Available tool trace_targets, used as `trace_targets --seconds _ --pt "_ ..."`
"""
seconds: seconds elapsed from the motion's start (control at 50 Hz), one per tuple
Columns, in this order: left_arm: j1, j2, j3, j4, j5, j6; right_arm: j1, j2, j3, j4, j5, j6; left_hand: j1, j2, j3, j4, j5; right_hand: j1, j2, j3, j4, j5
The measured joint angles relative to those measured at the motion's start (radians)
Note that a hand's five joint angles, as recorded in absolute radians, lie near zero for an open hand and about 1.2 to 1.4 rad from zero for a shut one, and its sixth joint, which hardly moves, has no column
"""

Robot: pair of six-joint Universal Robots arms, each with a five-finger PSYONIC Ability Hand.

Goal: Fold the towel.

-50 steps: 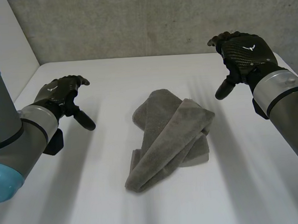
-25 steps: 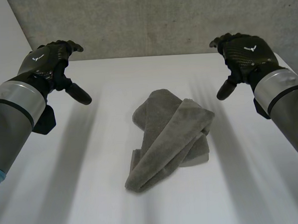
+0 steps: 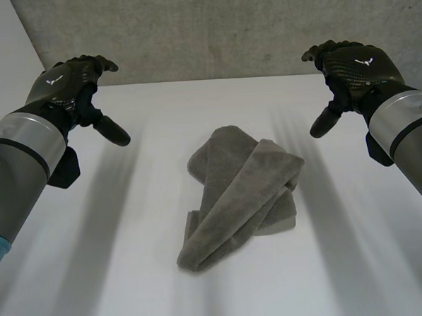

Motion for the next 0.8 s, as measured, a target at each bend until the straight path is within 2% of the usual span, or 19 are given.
trace_targets --seconds 0.24,0.3,0.42,0.5,0.56,0.8 --pt "-0.003 -0.005 -0.018 0.003 0.012 0.003 -0.006 -0.002 0.003 -0.005 -0.027 -0.007 0.000 0.000 0.000 0.000 0.000 0.000 0.000 0.000 0.000 0.000" --pt "-0.006 -0.008 -0.038 0.003 0.015 0.003 -0.007 0.001 0.000 -0.008 -0.077 -0.017 0.000 0.000 0.000 0.000 0.000 0.000 0.000 0.000 0.000 0.000" --pt "-0.025 -0.026 -0.113 0.006 0.029 0.000 -0.023 0.042 -0.014 -0.011 -0.263 -0.080 0.000 0.000 0.000 0.000 0.000 0.000 0.000 0.000 0.000 0.000" --pt "-0.060 -0.071 -0.169 0.006 0.057 0.000 -0.039 0.127 -0.041 -0.012 -0.381 -0.144 0.000 0.000 0.000 0.000 0.000 0.000 0.000 0.000 0.000 0.000" --pt "-0.091 -0.109 -0.195 0.005 0.070 0.000 -0.044 0.207 -0.075 -0.015 -0.423 -0.185 0.000 0.000 0.000 0.000 0.000 0.000 0.000 0.000 0.000 0.000" --pt "-0.191 -0.303 -0.212 0.009 0.072 0.001 -0.019 0.506 -0.238 -0.039 -0.427 -0.336 0.000 0.000 0.000 0.000 0.000 0.011 0.004 0.000 0.000 0.006"
